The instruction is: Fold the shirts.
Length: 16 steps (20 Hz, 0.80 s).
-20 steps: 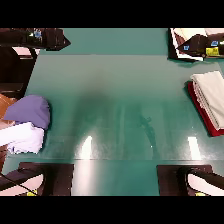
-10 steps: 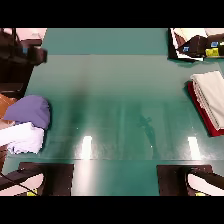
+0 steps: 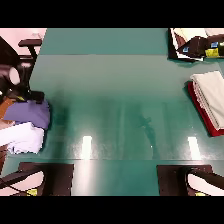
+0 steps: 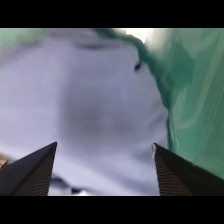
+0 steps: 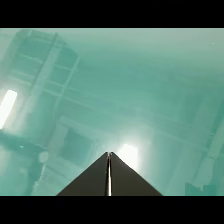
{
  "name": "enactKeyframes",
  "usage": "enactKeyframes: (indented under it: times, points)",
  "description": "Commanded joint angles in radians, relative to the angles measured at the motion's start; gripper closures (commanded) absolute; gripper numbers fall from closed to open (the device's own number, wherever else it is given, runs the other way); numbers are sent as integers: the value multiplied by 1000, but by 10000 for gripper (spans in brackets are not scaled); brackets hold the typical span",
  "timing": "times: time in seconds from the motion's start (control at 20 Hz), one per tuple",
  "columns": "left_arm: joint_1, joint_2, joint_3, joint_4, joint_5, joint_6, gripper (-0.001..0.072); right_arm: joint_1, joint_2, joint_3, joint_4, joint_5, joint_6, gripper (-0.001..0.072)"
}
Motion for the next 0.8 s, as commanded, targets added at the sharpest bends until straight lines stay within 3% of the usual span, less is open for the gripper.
enactKeyframes:
  times: [0.0, 0.05, 0.1, 0.15, 0.4, 0.5, 0.75]
  points:
    - [13, -1, -153, 14, 153, -53, -1, 0, -1, 1, 0, 0, 0, 691]
    - [13, 0, -153, 14, 146, -73, 182, 0, -1, 1, 0, 0, 0, 691]
    - [13, 1, -145, 14, 132, -74, 477, 0, -1, 1, 0, -2, 0, 691]
    - [13, 1, -132, 14, 115, -73, 671, 0, -1, 1, 0, -5, 0, 691]
    - [10, 117, 74, -2, 51, -68, 677, -1, 12, 2, 94, -52, 1, 692]
    - [-5, 213, 216, -46, 51, -21, 677, -1, 41, 2, 106, -112, 1, 692]
    - [-202, 342, 566, -127, 30, 9, 679, -13, 125, 2, 102, -240, 0, 692]
